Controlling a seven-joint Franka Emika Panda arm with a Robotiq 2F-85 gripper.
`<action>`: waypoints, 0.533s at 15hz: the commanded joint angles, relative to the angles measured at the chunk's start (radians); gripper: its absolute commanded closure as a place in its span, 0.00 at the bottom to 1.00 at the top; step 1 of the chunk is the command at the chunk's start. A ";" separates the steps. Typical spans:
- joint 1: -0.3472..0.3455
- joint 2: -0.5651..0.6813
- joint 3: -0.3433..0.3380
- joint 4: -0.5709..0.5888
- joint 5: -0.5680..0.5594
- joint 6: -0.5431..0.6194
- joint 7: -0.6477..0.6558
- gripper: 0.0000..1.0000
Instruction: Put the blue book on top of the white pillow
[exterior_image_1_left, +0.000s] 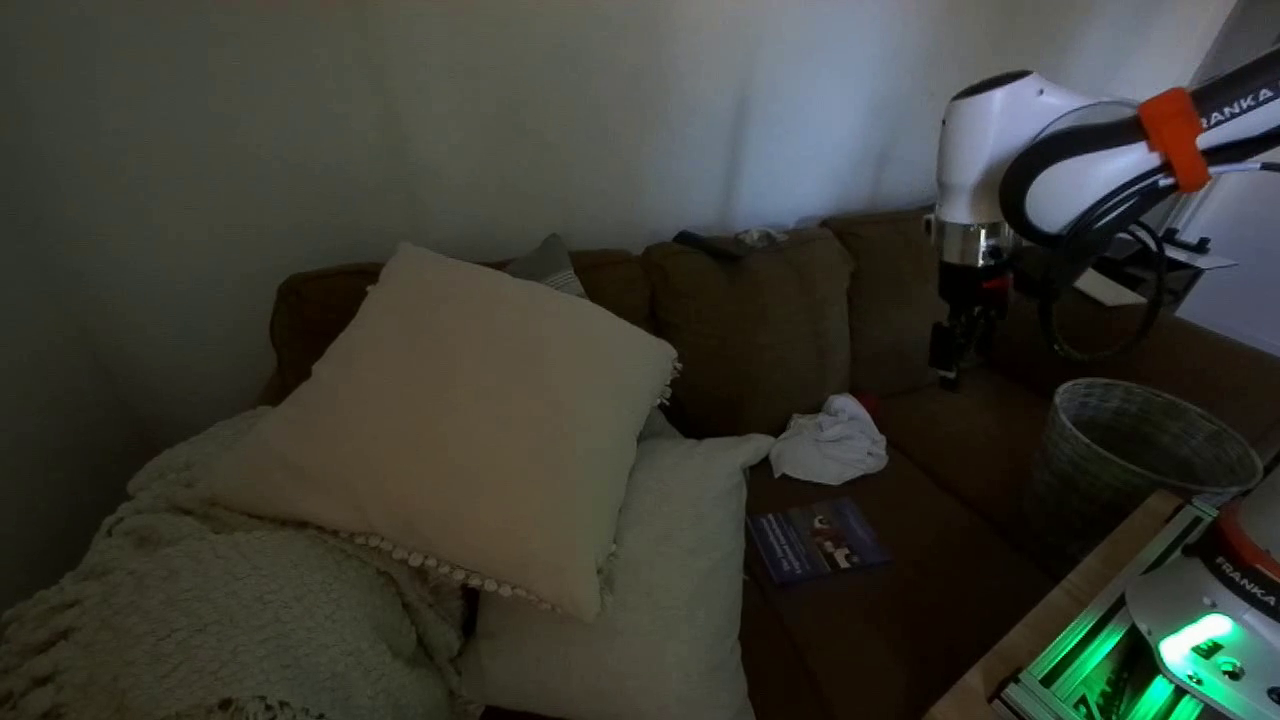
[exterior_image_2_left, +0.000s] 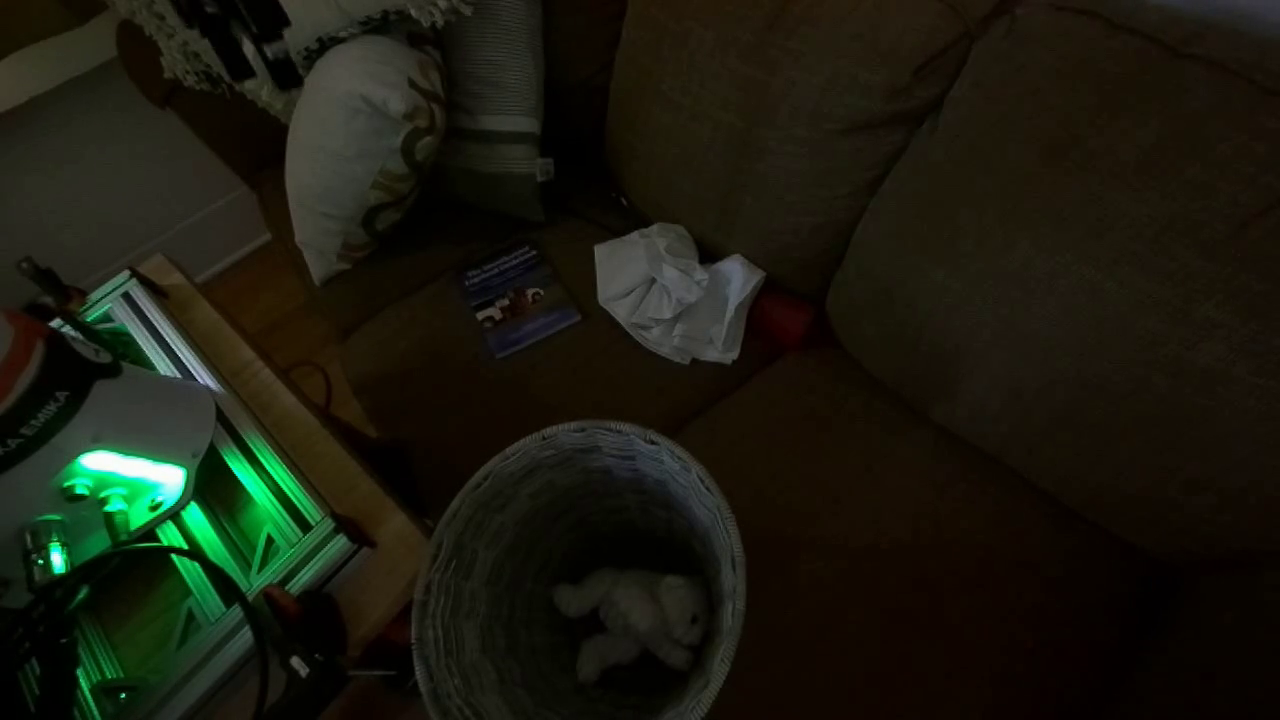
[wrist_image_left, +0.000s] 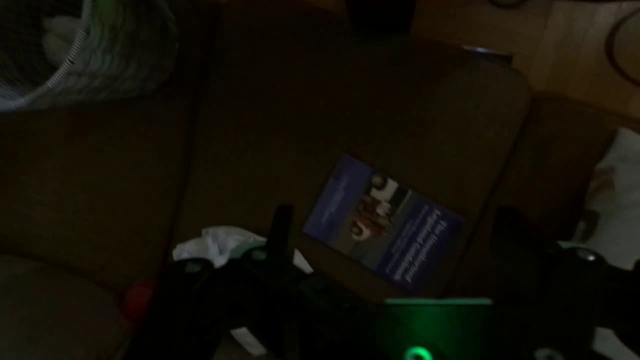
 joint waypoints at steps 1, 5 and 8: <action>-0.098 0.117 -0.101 -0.047 -0.138 0.018 -0.107 0.00; -0.132 0.151 -0.152 -0.044 -0.179 0.011 -0.097 0.00; -0.150 0.219 -0.173 -0.022 -0.192 0.018 -0.103 0.00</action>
